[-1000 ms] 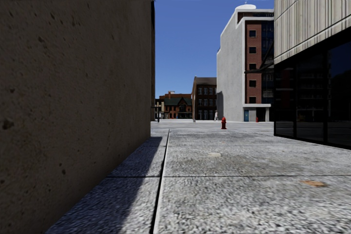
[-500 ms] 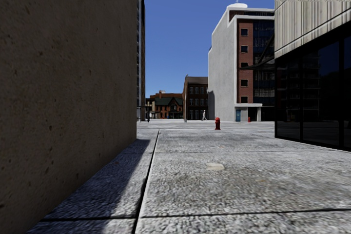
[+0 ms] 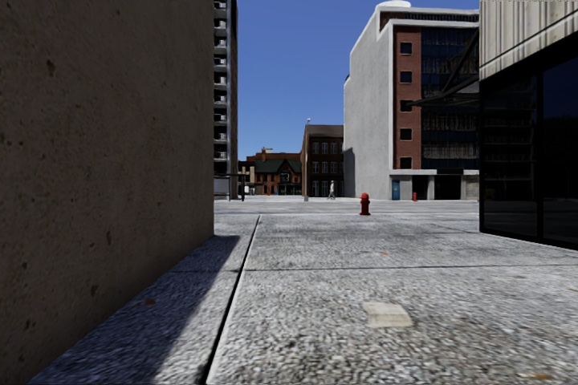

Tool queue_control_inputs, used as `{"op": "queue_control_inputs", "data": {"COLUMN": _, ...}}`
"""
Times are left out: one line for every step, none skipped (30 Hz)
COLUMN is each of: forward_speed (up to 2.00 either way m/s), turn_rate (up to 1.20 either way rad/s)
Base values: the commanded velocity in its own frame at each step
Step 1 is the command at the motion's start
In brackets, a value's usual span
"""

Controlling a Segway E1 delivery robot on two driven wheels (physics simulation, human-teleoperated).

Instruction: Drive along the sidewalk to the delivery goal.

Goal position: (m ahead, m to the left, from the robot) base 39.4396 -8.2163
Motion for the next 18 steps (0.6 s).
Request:
{"op": "queue_control_inputs", "data": {"forward_speed": 2.0, "turn_rate": 0.0}}
{"op": "queue_control_inputs", "data": {"forward_speed": 2.0, "turn_rate": 0.0}}
{"op": "queue_control_inputs", "data": {"forward_speed": 2.0, "turn_rate": 0.0}}
{"op": "queue_control_inputs", "data": {"forward_speed": 2.0, "turn_rate": 0.0}}
{"op": "queue_control_inputs", "data": {"forward_speed": 2.0, "turn_rate": 0.0}}
{"op": "queue_control_inputs", "data": {"forward_speed": 2.0, "turn_rate": 0.0}}
{"op": "queue_control_inputs", "data": {"forward_speed": 2.0, "turn_rate": 0.0}}
{"op": "queue_control_inputs", "data": {"forward_speed": 2.0, "turn_rate": 0.0}}
{"op": "queue_control_inputs", "data": {"forward_speed": 2.0, "turn_rate": 0.0}}
{"op": "queue_control_inputs", "data": {"forward_speed": 2.0, "turn_rate": 0.0}}
{"op": "queue_control_inputs", "data": {"forward_speed": 2.0, "turn_rate": 0.0}}
{"op": "queue_control_inputs", "data": {"forward_speed": 2.0, "turn_rate": 0.0}}
{"op": "queue_control_inputs", "data": {"forward_speed": 2.0, "turn_rate": 0.0}}
{"op": "queue_control_inputs", "data": {"forward_speed": 2.0, "turn_rate": 0.0}}
{"op": "queue_control_inputs", "data": {"forward_speed": 2.0, "turn_rate": 0.0}}
{"op": "queue_control_inputs", "data": {"forward_speed": 2.0, "turn_rate": 0.0}}
{"op": "queue_control_inputs", "data": {"forward_speed": 2.0, "turn_rate": 0.0}}
{"op": "queue_control_inputs", "data": {"forward_speed": 2.0, "turn_rate": -0.12}}
